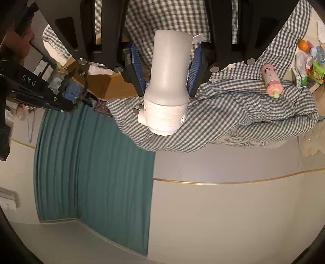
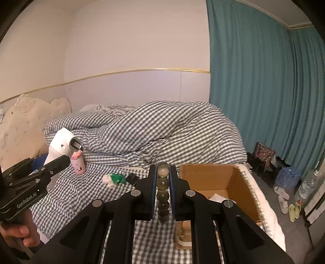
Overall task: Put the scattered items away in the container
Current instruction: 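Lift and carry the white cup and bead bracelet over the cardboard box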
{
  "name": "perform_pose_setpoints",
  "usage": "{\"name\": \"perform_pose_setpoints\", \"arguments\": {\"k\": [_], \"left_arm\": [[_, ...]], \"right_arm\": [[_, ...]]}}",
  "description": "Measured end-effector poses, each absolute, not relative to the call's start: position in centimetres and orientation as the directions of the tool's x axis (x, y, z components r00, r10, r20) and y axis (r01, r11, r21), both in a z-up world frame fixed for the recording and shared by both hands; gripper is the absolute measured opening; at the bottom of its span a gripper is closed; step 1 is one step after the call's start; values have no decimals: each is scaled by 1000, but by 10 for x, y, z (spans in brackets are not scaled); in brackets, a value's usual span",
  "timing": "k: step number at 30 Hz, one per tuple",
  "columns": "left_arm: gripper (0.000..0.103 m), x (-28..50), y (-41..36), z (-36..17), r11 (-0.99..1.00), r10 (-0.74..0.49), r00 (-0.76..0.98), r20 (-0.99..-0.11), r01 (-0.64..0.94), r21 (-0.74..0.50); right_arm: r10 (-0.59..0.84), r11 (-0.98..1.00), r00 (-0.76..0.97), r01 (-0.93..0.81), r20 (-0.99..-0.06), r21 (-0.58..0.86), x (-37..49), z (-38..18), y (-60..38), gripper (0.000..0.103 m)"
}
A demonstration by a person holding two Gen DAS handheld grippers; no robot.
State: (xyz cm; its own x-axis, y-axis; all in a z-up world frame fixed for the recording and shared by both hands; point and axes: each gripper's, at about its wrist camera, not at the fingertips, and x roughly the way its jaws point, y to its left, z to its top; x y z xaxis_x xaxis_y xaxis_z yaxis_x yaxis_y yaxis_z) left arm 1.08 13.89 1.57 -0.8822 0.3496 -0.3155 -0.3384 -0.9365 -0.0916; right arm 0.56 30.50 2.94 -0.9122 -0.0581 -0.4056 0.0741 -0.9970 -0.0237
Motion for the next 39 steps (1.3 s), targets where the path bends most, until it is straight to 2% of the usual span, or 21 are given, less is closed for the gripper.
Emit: {"name": "perform_pose_setpoints", "arguments": {"k": [22,39], "left_arm": [[43,24,209,23,-889,452,-835,-314,-450,-84],[43,-14,255,-3,-862,490,-778,-393,-499,-89]], "right_arm": [[60,-998,-923,-59,-379,-14,50,45,377,11],[89,-995,-908,-99,-410,3,24,34,416,11]]}}
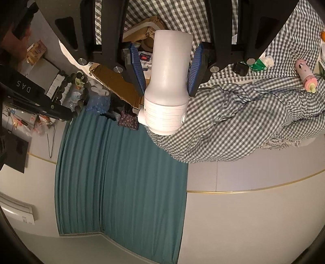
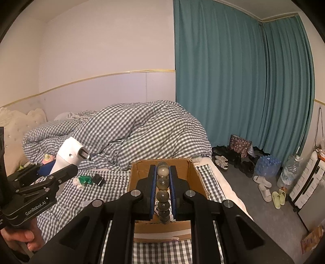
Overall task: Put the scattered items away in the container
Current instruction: 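Lift and carry the white cup and bead bracelet over the cardboard box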
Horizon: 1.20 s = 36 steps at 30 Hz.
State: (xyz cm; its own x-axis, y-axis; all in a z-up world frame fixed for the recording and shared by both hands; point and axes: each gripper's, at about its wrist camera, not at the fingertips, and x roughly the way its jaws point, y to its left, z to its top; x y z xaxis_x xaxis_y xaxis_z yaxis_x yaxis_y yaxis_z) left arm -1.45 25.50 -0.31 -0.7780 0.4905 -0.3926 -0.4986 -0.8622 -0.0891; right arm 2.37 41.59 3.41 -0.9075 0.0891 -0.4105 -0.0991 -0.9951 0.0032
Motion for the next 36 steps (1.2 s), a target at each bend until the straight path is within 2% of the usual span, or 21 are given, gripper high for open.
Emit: {"name": "perform_pose_setpoints", "arguments": {"k": [17,36], "left_arm": [[43,-74,312,-60,-841,487,-674,-556,-534,-89],[43,-122,363,-127,-797,494,-561,-664,-598,-87]], "right_arm": [[93,-992,-876,-124,-474,36,-25,-4,458,11],[61,-990,-808,-122,-586,66,-93,-74,481,11]]}}
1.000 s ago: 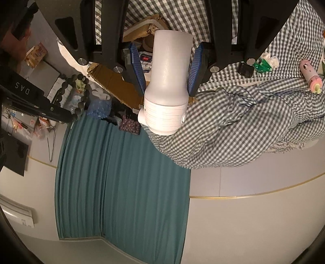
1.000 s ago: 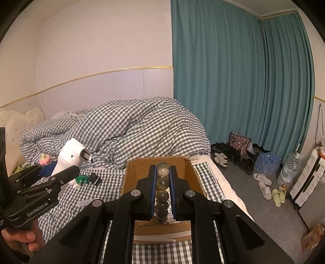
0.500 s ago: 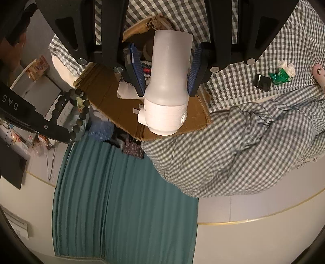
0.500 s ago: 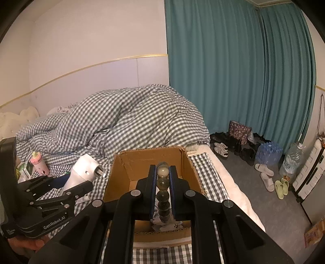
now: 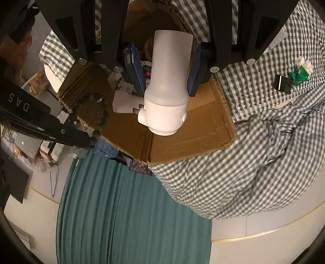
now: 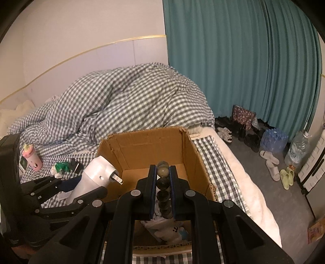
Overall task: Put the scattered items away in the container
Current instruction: 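Lift and carry the white cup and bead bracelet over the cardboard box, then open the left tool to drop the white cup while the right tool releases the bracelet, then withdraw both tools from the box back over the items on the bed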
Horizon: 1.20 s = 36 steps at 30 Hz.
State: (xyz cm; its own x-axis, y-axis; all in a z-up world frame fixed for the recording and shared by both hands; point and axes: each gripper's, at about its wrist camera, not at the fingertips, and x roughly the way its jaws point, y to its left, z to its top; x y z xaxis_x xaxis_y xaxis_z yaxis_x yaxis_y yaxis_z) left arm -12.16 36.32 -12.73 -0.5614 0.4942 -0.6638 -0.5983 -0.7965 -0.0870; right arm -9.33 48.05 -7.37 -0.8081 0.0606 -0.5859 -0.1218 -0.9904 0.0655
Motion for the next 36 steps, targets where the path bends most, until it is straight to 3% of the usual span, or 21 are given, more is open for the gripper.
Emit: {"name": "perform_pose_setpoints", "arguments": {"k": [17,22,24,26,31,36], "left_arm": [[45,-132,371,-152,-795,473,-542,-694,-602,-72],[59,-126,370,-142,-796,484,-568,-666,-602,-65],[64,-123,367,-133,-796,493,-583,-645,-602,-64],[70,-118,363,-123,-800,499,-602,-623,-597,-64],[75,-110,350,-99,-813,503,-642,-579,-578,-67],[76,-94,333,-74,-826,502,-683,-531,-560,-60]], "right_arm": [[43,-988,-765,-128,-642,86,-114,-113,487,11],[54,-987,-775,-135,-630,82,-111,-109,486,13],[63,-986,-783,-143,-619,81,-107,-104,488,25],[73,-984,-796,-154,-601,85,-102,-98,489,59],[94,-983,-831,-166,-549,83,-86,-78,486,62],[125,-980,-871,-183,-475,78,-65,-51,477,75]]}}
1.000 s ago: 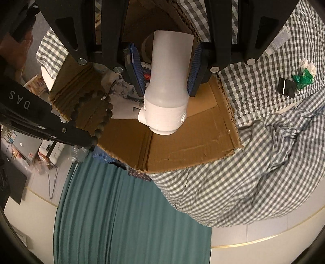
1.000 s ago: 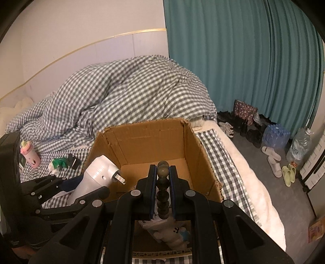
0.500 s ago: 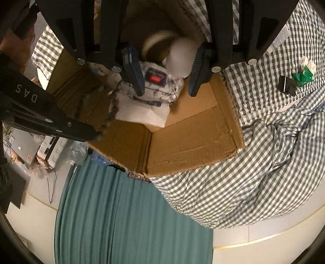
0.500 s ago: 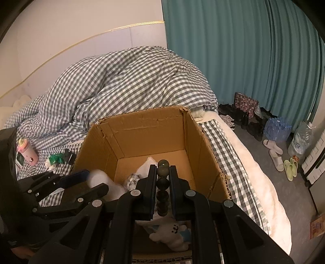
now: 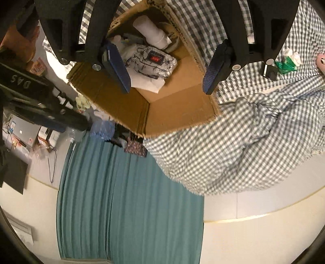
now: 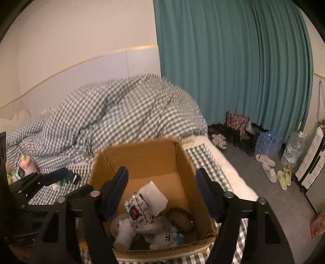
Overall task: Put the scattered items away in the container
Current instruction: 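Withdraw both tools from the box back over the items on the bed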
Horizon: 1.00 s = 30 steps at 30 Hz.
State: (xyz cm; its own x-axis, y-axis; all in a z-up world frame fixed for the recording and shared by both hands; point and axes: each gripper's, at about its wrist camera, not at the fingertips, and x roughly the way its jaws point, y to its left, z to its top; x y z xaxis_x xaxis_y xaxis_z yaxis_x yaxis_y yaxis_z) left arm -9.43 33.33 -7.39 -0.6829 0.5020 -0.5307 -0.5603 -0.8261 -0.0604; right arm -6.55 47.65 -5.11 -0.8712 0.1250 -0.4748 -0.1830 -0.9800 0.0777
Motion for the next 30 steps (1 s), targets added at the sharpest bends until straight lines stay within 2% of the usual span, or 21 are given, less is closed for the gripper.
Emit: {"name": "perform_pose_setpoints", "arguments": {"k": [6,11,16,22,30], "left_arm": [[79,-73,312,-45,-840,499,-722,-480,-539,-62],[85,-53,292,-23,-848,496,-750,-437,-526,-59],[86,-33,273,-4,-858,488,-778,-396,-512,-53],[100,-15,246,12,-880,459,-816,-351,-473,-50],[103,1,204,26,-911,401,-858,-321,-411,-38]], "right_arm": [[148,-980,-907,-189,-395,67,-36,-17,462,81],[155,-981,-922,-187,-356,56,-18,4,448,86],[155,-982,-934,-182,-323,56,2,21,434,93],[169,-980,-943,-191,-286,49,23,37,418,103],[144,-983,-947,-169,-286,64,33,45,394,103]]}}
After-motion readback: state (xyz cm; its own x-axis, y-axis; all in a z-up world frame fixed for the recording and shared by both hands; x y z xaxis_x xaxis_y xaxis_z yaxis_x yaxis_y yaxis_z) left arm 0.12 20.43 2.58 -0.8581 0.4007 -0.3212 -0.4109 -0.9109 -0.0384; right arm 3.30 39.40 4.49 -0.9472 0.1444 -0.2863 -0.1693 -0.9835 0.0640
